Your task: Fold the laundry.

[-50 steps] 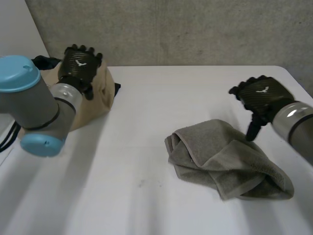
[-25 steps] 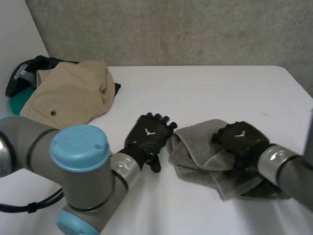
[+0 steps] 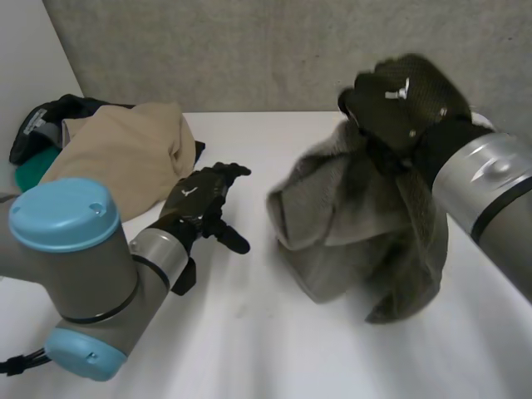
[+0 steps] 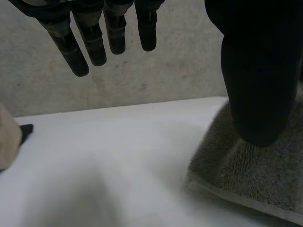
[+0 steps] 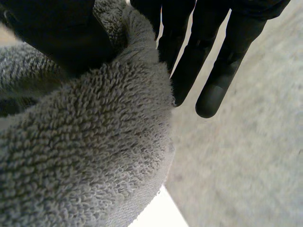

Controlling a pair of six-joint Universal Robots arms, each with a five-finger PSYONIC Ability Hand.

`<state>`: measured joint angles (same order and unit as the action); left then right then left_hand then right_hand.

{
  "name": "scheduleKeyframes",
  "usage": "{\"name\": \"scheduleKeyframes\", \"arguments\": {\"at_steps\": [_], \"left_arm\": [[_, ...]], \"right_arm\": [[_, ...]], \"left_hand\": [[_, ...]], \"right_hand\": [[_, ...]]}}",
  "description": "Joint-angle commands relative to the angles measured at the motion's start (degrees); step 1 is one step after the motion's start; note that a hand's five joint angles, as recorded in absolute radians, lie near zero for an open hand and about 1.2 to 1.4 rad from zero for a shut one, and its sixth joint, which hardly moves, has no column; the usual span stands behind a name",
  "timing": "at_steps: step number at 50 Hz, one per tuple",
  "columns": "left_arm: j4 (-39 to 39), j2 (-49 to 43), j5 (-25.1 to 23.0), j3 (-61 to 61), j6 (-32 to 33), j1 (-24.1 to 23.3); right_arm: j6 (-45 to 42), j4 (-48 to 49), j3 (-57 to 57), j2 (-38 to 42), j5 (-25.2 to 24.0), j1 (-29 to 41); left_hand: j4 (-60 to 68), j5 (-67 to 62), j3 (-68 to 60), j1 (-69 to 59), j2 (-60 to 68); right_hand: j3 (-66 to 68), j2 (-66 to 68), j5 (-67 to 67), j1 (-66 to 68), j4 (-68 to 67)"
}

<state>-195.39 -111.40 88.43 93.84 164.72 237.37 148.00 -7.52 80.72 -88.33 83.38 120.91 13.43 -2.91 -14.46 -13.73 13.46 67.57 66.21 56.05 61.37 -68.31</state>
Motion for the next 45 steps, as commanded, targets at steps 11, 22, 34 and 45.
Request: {"name": "scheduleKeyframes", "arguments": {"at_steps": [11,22,34,45], "left_arm": [[1.9,-9.4,-19.5,-9.6,-24.6,-3.3],[1.4,-7.3,-20.3,-8.3,-27.7,-3.8],[4.4,8.3,-11.9,-4.2,-0.8,9.1],[12.8,6.5,-7.9,-5.7,17.1,9.5]], "right_arm": [[8.9,-5.9,-0.8,-7.6,-5.0,0.8],[11.8,-3.6,3.4,-7.2,-4.8,-0.5],[11.1,-10.9,-0.3,-1.9,-5.2,-17.9],[4.9,-12.3,-1.3,10.1,-6.7,-19.3]], "left_hand": [[1.8,-2.4,-0.8,-1.5,1.8],[66.6,-67.1,-65.5,-66.3,66.5],[66.6,-67.1,-65.5,-66.3,66.5],[66.6,-67.1,-65.5,-66.3,66.5]], "right_hand": [[12.4,13.8,13.9,18.6,-11.7],[12.4,13.8,13.9,18.6,-11.7],[12.4,13.8,13.9,18.6,-11.7],[12.4,13.8,13.9,18.6,-11.7]]}}
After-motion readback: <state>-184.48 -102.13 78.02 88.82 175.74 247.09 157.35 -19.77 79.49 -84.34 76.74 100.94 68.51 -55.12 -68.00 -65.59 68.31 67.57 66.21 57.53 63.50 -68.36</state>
